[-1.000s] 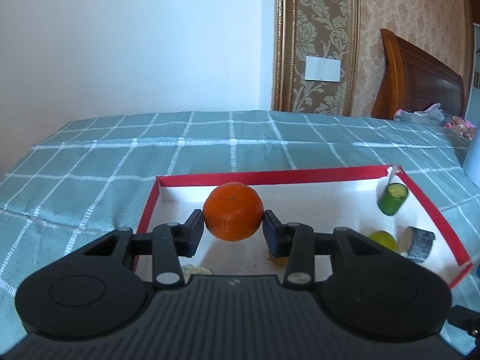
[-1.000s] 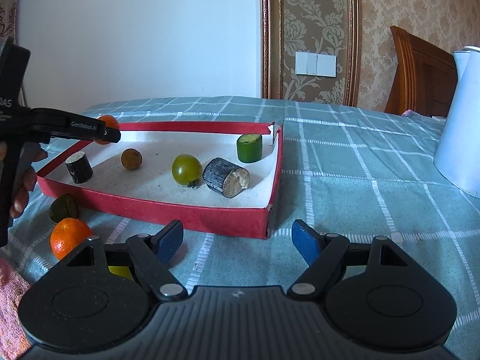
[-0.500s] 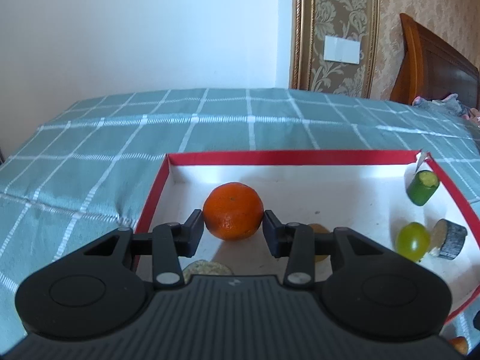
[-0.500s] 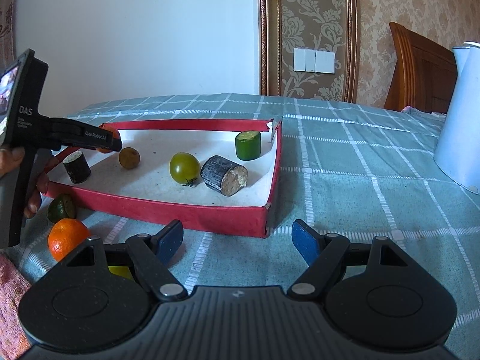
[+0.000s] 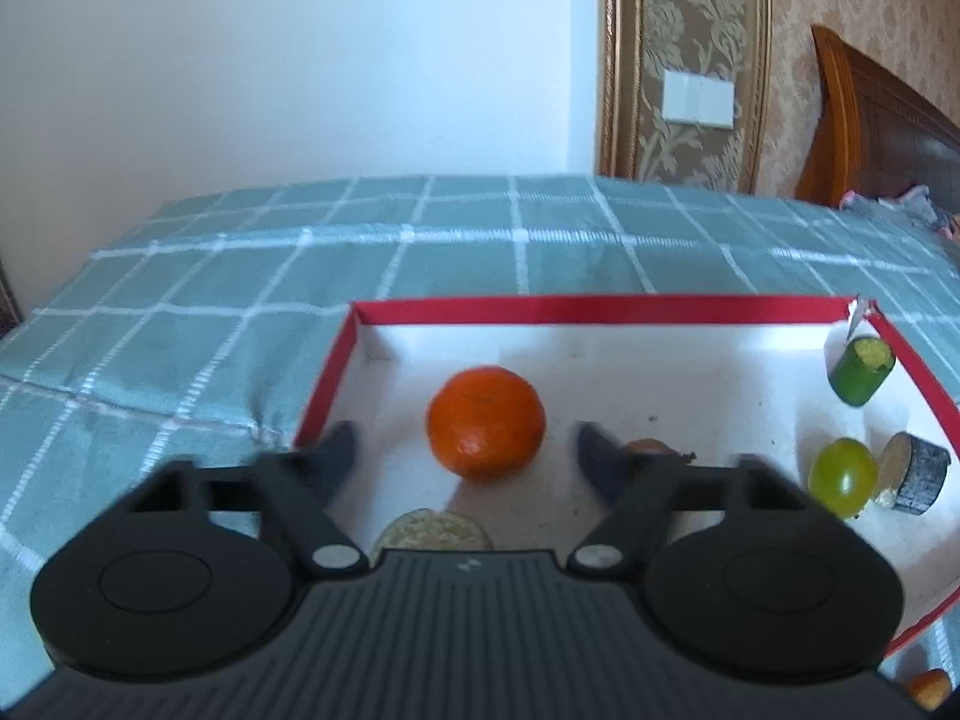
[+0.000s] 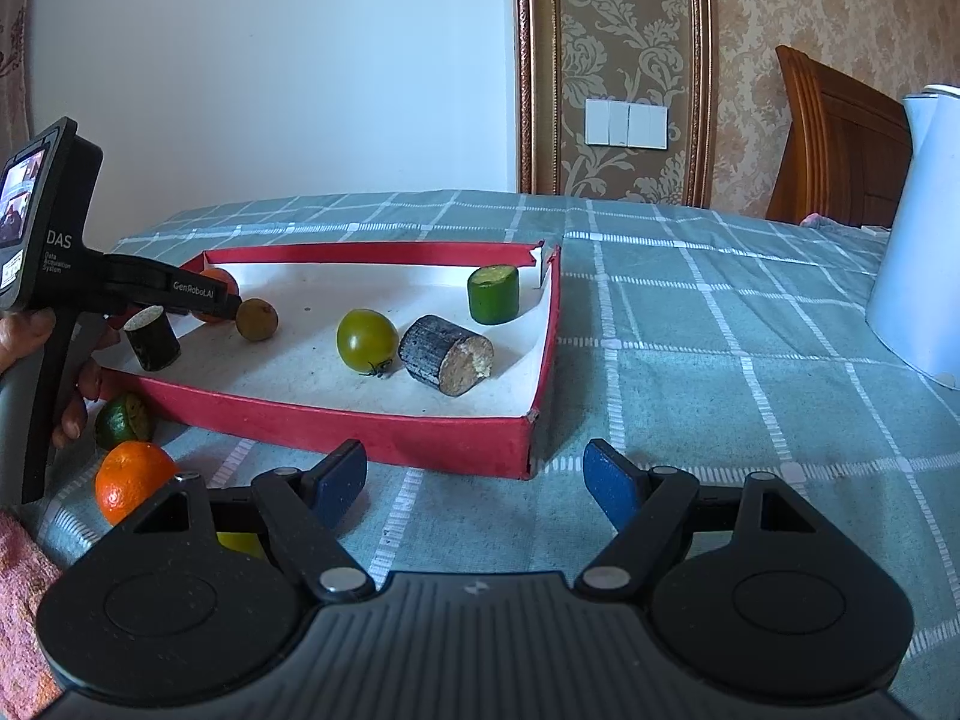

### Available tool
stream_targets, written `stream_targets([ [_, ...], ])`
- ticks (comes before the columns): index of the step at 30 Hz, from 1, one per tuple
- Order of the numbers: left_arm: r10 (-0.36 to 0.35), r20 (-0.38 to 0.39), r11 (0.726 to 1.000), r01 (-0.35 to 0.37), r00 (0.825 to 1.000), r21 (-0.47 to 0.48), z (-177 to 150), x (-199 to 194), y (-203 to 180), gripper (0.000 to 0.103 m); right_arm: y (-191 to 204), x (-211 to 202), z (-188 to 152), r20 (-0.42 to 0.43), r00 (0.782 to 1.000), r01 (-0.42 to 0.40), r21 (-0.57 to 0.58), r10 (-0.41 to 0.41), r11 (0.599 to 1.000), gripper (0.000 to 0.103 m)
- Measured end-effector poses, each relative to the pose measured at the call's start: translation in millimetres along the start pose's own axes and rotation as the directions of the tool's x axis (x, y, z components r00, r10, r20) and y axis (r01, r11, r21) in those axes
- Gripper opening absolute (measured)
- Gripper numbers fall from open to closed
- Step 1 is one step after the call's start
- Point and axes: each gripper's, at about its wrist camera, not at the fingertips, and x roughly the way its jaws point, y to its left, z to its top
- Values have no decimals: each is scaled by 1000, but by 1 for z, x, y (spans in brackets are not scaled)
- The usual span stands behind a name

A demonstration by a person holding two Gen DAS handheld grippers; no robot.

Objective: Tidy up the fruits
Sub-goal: 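Lower the orange into the tray and open the left tool, then withdraw the left tool while the right tool moves to the large green tomato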

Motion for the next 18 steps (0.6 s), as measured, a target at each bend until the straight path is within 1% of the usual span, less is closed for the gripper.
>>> stream_targets([
  [2, -1, 18, 1000, 1, 1000, 12, 0, -10, 1, 83, -3, -2, 1, 10, 1000, -5, 17, 5, 1000, 79],
  [4, -4, 33, 1000, 3, 999, 13, -2, -21, 2, 88, -5, -4, 2, 22, 1000, -10, 32, 9, 999, 79],
  [8, 22, 69, 1000, -23, 997, 13, -14, -48, 7, 92, -7, -9, 3, 42, 999, -32, 46, 30, 998, 79],
  [11, 23, 95, 1000, -23, 995, 1, -27, -72, 12, 95, -5, -12, 3, 51, 998, -48, 39, 46, 998, 79],
  [12, 27, 102, 1000, -28, 994, 2, -31, -80, 14, 99, -4, -11, 3, 46, 998, -53, 31, 51, 998, 79],
  [14, 53, 110, 999, -53, 992, -8, -41, -95, 19, 102, 0, -12, 1, 38, 998, -60, 15, 59, 998, 79],
  [18, 61, 121, 998, -58, 991, -29, -59, -118, 28, 103, 5, -22, -1, 55, 989, -135, 13, 134, 991, 79],
])
